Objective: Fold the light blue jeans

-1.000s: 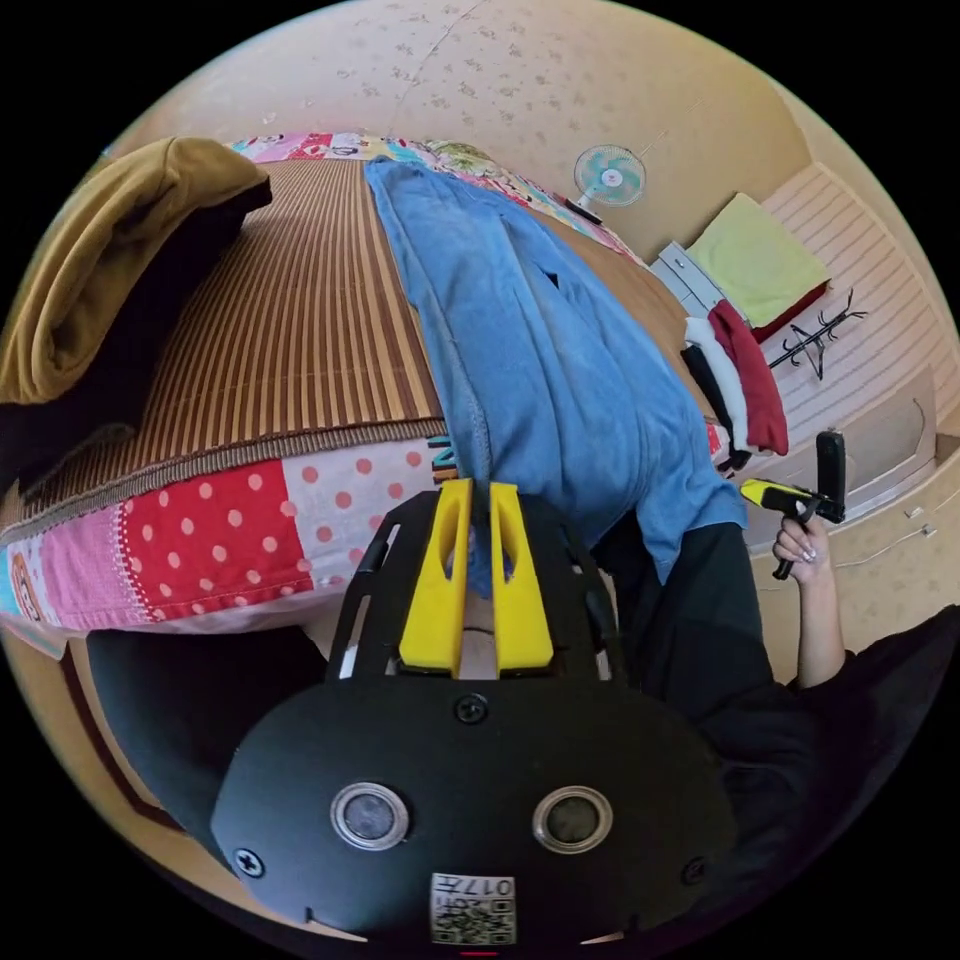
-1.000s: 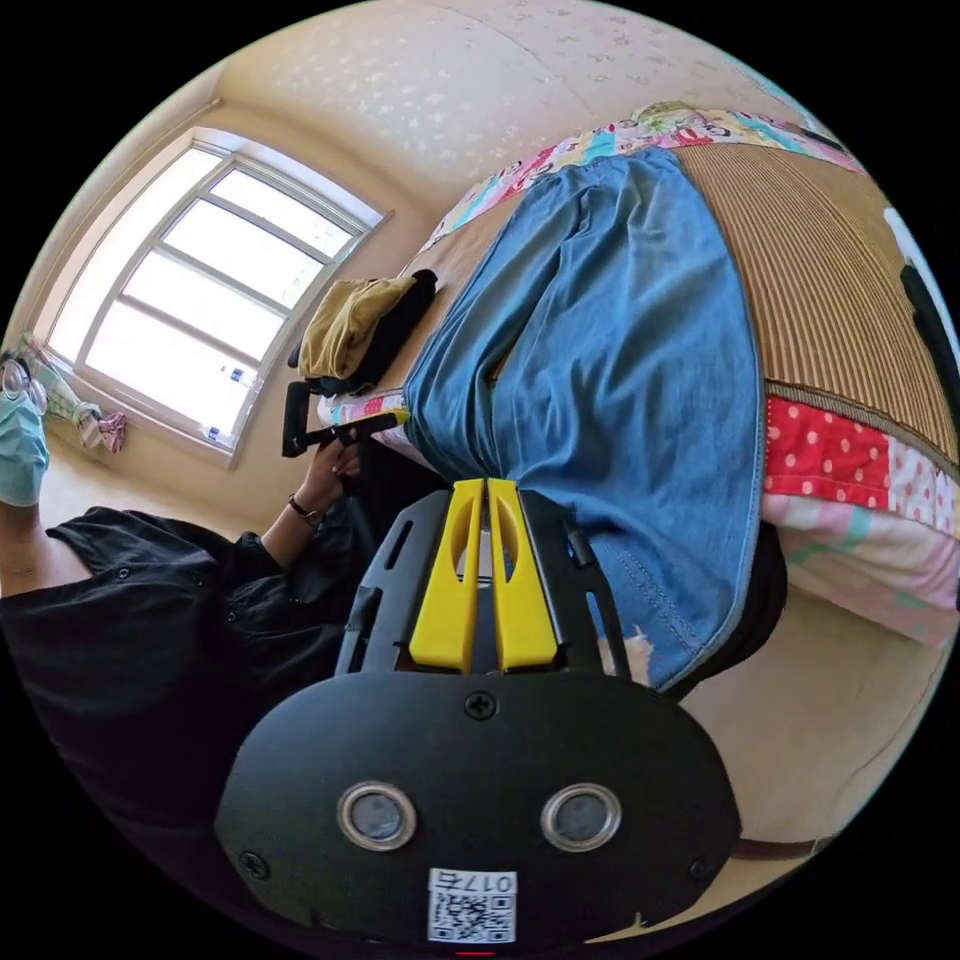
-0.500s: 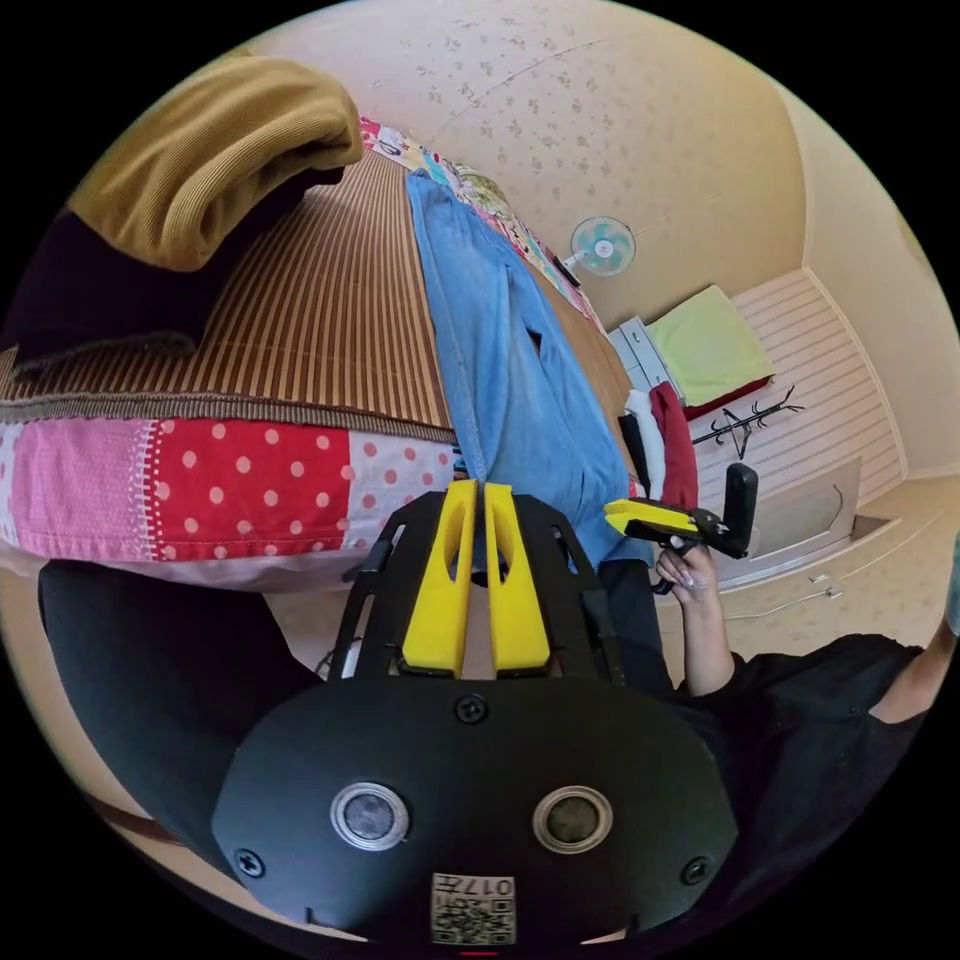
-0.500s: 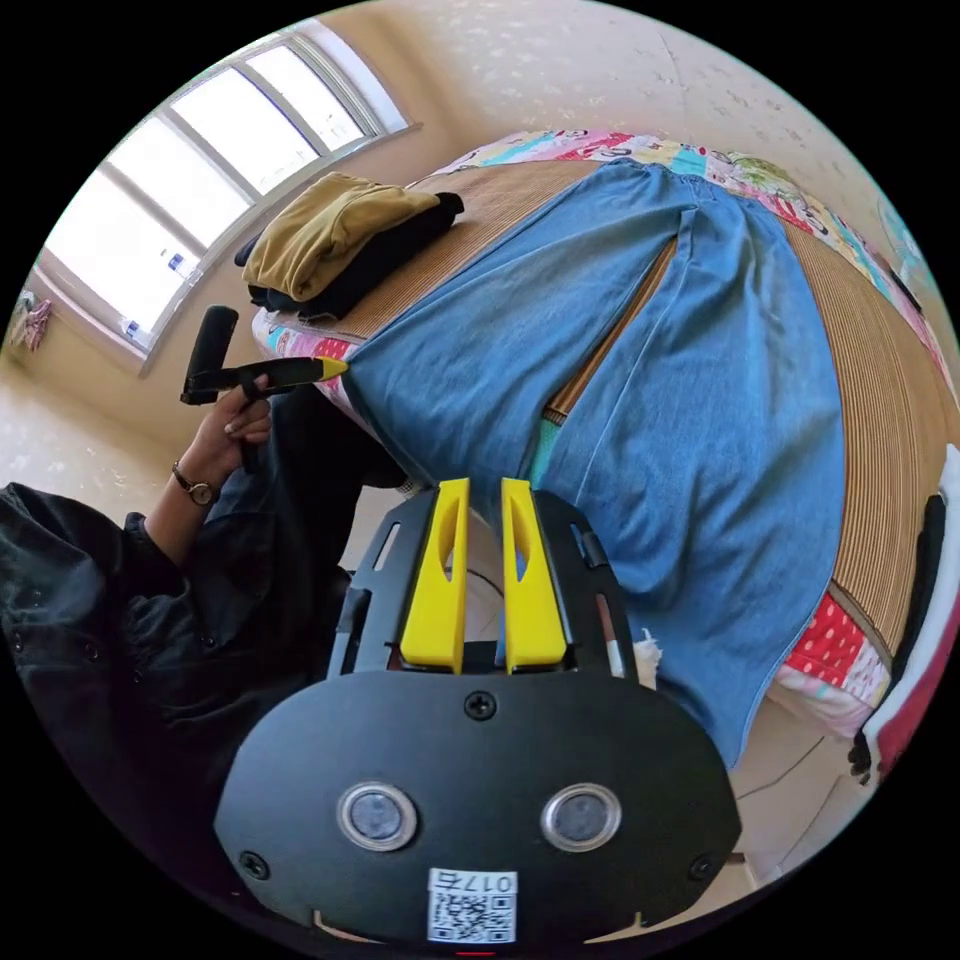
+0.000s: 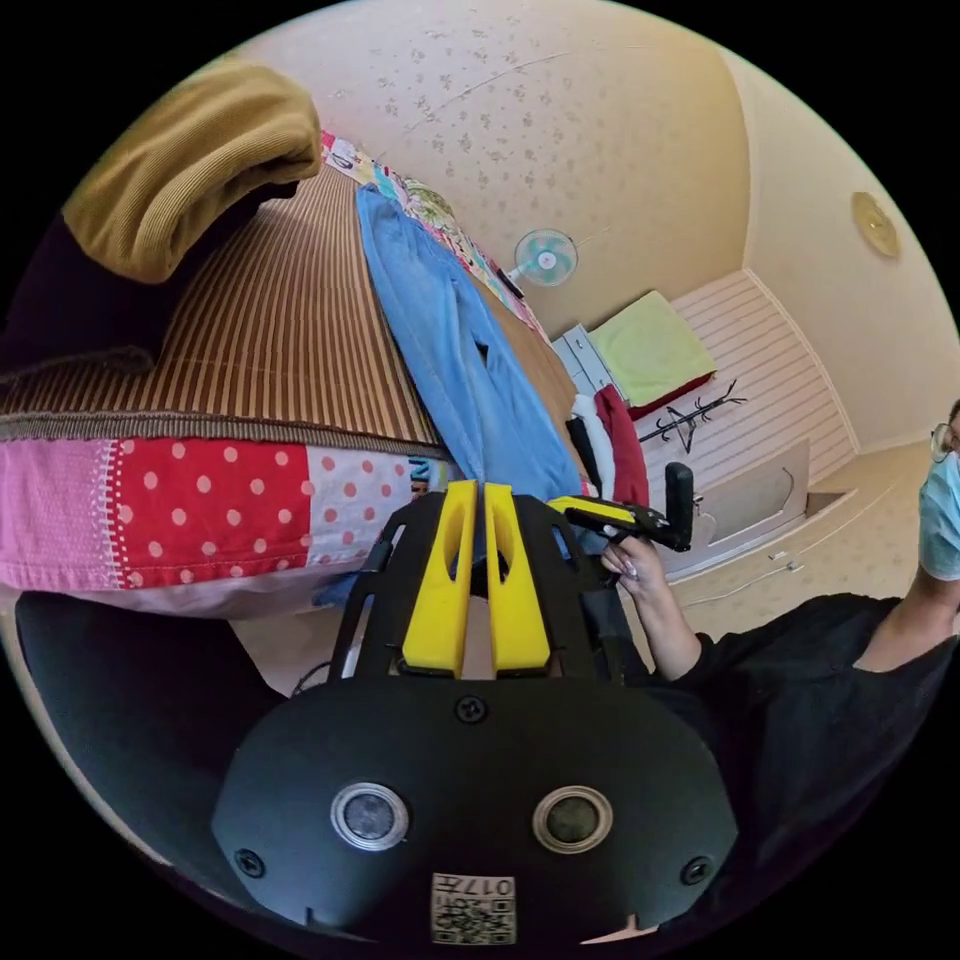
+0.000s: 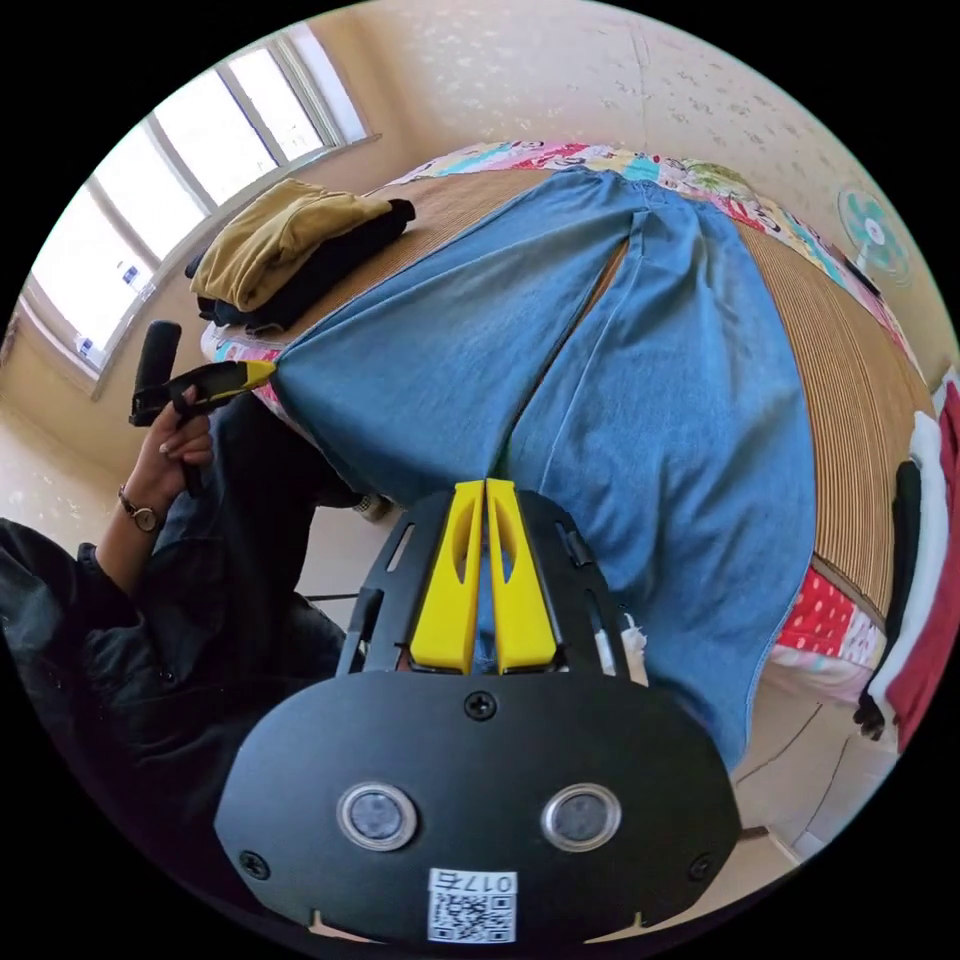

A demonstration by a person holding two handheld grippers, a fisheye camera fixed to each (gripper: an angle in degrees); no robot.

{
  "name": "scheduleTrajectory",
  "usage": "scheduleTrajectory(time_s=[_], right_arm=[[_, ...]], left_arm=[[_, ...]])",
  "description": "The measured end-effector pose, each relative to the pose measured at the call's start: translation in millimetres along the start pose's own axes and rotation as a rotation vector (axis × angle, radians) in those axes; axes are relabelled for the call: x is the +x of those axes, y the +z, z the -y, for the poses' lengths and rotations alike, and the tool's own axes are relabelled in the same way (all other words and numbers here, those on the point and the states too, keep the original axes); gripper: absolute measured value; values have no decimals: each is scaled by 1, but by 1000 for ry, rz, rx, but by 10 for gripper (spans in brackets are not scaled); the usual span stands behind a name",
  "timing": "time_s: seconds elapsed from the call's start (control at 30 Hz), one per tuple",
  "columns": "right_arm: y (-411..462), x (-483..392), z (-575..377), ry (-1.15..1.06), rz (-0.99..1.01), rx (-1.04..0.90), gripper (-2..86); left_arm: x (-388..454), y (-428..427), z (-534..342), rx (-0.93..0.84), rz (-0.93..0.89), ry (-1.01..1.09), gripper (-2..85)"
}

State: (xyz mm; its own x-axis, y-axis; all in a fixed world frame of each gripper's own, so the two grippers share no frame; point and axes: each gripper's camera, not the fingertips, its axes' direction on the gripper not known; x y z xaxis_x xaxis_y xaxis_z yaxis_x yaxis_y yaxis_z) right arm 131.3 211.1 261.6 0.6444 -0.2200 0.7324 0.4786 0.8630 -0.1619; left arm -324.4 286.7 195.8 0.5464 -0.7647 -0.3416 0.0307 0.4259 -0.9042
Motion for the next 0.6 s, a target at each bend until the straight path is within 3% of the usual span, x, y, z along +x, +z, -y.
scheduleTrajectory(time_s=[0.17,0.43,0.6], right_arm=[[6,-8,1,-27,-40,-56,33],[25,-135,39,-612,-61,-135,75],[76,-195,47,-745,-197,-217,75]], left_arm=[[-1,12,-4,2,53,-26,-1],[14,-3,-10,108,121,49,8],[15,-11,-19,134,131,36,10]])
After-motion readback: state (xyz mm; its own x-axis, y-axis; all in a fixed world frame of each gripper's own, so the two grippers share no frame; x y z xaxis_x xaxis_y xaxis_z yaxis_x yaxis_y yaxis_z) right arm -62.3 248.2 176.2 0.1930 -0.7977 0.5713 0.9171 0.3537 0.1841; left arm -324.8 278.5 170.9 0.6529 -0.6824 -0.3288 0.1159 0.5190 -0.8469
